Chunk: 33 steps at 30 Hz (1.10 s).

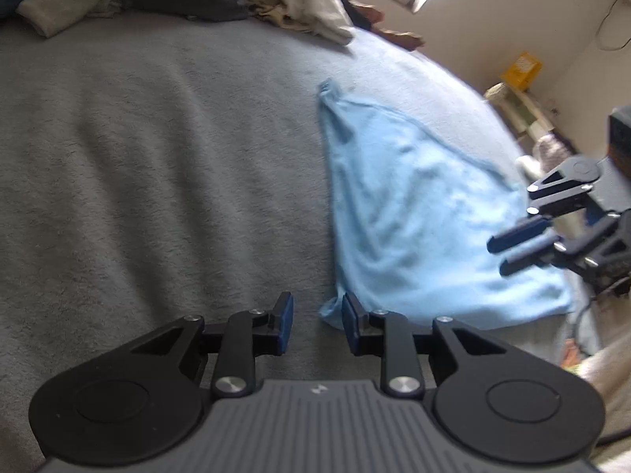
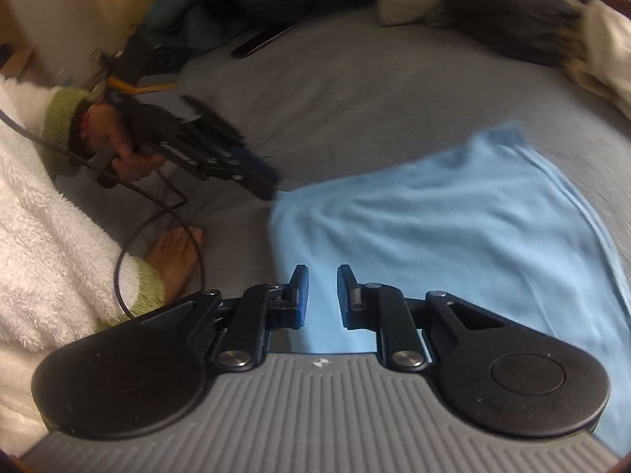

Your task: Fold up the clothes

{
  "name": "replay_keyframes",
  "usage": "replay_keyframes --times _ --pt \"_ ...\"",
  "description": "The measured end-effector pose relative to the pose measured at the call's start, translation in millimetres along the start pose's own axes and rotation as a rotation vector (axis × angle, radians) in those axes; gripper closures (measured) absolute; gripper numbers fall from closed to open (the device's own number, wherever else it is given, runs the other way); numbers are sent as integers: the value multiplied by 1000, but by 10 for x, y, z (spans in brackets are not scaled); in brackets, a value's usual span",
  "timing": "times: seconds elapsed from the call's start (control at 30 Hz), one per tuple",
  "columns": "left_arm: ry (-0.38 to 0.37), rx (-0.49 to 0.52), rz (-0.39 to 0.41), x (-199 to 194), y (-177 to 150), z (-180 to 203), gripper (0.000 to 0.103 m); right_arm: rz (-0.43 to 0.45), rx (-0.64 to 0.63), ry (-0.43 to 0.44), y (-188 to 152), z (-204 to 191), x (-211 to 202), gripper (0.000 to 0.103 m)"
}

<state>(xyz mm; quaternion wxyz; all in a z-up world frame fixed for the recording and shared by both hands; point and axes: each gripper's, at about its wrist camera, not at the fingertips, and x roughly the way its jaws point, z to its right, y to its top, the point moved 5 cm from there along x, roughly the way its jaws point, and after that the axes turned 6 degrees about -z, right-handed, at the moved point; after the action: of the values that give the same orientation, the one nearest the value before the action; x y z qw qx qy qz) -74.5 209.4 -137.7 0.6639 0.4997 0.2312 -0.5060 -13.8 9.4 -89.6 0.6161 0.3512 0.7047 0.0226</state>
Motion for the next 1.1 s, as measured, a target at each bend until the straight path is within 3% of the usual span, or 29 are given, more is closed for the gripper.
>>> replay_keyframes --times 0.07,0.3,0.4,0.47,0.7,0.87,0.97,1.1 --pt "38 2 -6 47 -34 -22 84 -25 -59 23 130 -109 173 88" --pt "35 -41 35 -12 -80 -102 91 -68 -195 0 433 -176 507 88" --pt "-6 -39 85 -162 -89 -102 89 -55 -170 -5 481 -87 515 88" --pt "-72 -38 105 -224 -73 -92 89 -47 -154 -9 513 -27 521 88" --pt "-179 13 17 -39 -42 -57 89 -17 -95 -21 625 184 539 88" --pt "-190 -12 -3 60 -70 -87 92 -10 -63 -22 606 270 547 88" --pt "-193 -24 12 52 -83 -86 101 -9 -46 -20 569 305 549 88" --pt "-194 -132 31 29 -134 -175 102 -8 -24 -19 520 352 553 88"
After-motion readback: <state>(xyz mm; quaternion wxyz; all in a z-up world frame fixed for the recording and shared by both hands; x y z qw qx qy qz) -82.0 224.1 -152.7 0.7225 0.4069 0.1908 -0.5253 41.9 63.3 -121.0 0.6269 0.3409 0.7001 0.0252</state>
